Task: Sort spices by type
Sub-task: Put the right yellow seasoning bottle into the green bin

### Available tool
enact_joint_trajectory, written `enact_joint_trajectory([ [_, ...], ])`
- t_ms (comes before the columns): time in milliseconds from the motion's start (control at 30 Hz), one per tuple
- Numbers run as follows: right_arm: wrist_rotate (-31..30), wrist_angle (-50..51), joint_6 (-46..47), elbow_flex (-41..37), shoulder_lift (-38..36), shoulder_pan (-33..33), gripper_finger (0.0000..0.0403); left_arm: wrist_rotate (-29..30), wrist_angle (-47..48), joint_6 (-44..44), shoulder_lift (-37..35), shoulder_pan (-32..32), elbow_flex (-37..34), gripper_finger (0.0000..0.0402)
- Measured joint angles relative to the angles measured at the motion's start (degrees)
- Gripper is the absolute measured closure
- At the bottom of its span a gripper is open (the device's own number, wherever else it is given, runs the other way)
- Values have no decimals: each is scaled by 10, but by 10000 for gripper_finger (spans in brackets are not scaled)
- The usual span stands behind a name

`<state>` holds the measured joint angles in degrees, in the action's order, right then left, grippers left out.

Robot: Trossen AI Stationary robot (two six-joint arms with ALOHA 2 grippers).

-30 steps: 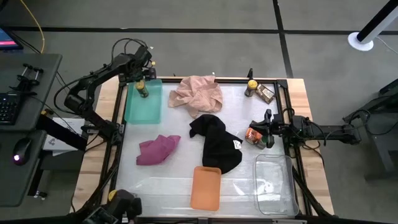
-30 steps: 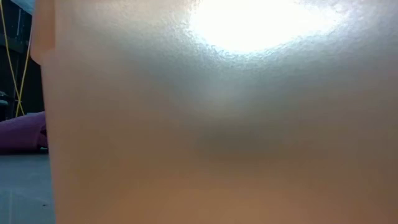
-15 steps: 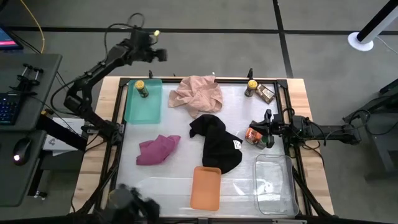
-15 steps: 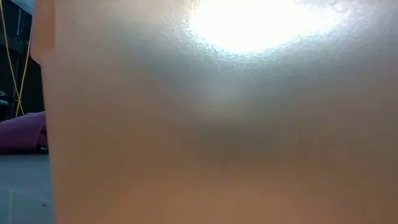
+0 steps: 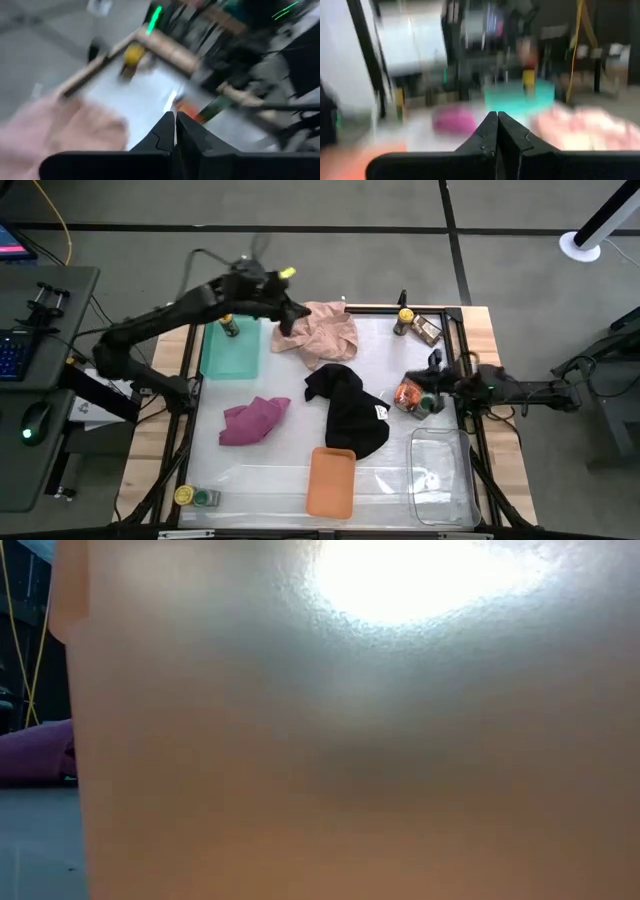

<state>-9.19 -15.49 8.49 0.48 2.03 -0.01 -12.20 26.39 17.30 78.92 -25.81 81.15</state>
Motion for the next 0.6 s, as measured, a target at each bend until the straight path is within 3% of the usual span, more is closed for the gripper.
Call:
enact_joint_trajectory([
  [67, -72, -142, 58, 0, 5, 0, 402, 5, -27, -32, -43, 15, 0, 397],
  [133, -192, -278, 104, 0, 17, -3, 402, 13, -46, -66, -86, 23, 0, 396],
  [200, -270, -306, 128, 14, 37, -14, 402, 35, -50, -79, -124, 25, 1, 398],
  [300, -265, -159, 214, 80, 96, -42, 402, 80, -50, -88, -161, 25, 1, 400],
  [433, -247, 114, 346, 209, 242, -95, 402, 104, -55, -104, -179, 20, 1, 401],
  [600, -247, 303, 322, 359, 415, -175, 402, 86, -48, -101, -178, 15, 1, 401],
])
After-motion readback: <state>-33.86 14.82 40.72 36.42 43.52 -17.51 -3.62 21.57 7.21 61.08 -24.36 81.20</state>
